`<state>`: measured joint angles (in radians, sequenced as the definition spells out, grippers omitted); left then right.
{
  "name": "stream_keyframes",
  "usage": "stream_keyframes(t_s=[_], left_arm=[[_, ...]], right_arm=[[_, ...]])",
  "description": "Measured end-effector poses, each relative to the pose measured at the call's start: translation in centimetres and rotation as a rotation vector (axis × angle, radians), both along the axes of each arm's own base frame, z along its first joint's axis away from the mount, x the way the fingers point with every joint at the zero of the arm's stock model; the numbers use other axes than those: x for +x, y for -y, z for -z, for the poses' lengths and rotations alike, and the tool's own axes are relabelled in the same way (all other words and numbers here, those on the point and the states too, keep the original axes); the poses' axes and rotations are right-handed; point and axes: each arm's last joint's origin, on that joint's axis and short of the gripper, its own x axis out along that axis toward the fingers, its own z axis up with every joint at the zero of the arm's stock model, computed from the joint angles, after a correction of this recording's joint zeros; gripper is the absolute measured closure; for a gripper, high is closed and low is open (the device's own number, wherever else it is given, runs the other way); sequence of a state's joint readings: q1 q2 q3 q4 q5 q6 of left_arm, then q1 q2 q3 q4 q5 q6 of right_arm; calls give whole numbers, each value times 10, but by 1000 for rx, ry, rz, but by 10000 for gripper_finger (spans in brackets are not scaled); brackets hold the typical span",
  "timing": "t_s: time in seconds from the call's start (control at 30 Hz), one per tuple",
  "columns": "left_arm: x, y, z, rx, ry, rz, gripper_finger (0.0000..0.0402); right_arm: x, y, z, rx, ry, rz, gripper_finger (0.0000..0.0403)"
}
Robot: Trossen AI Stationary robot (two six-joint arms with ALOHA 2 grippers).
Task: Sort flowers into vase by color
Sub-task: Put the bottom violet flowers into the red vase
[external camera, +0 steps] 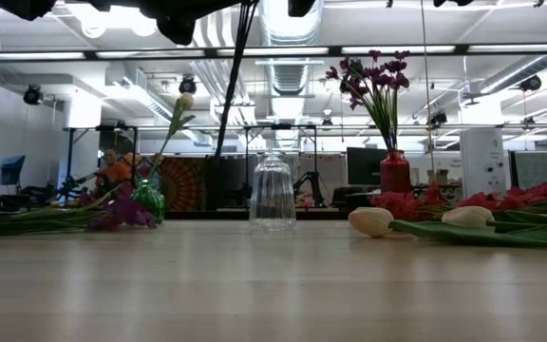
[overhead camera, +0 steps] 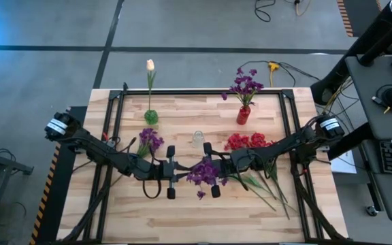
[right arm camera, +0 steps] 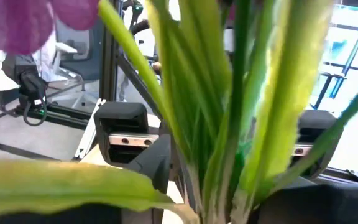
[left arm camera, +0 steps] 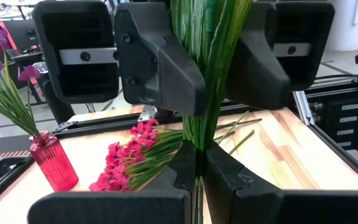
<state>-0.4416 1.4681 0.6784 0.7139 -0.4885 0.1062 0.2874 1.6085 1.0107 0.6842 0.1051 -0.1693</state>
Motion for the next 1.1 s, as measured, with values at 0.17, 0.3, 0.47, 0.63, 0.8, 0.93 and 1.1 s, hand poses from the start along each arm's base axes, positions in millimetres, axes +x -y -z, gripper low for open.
stream_keyframes(t_s=[0.17,0.3,0.47,0.63,0.8,0.93,1.1], left_arm=[[0,0,0,3,-3,0,398],[0,0,0,3,-4,0,381],[0,-1,0,-5,-2,-44,357],[-1,-2,1,-5,-17,-51,311],[-7,-5,3,27,-105,-66,256],[-17,-10,-2,13,-169,-80,227],[-34,-17,-14,4,-215,-98,215]], right_arm=[[0,0,0,-7,2,0,330],[0,0,0,-10,3,2,362],[0,1,0,-15,4,10,386],[-1,3,-1,-19,-11,8,388],[-4,12,-7,2,-39,24,389],[-9,28,-15,7,-77,85,389],[-17,55,-32,13,-77,164,390]])
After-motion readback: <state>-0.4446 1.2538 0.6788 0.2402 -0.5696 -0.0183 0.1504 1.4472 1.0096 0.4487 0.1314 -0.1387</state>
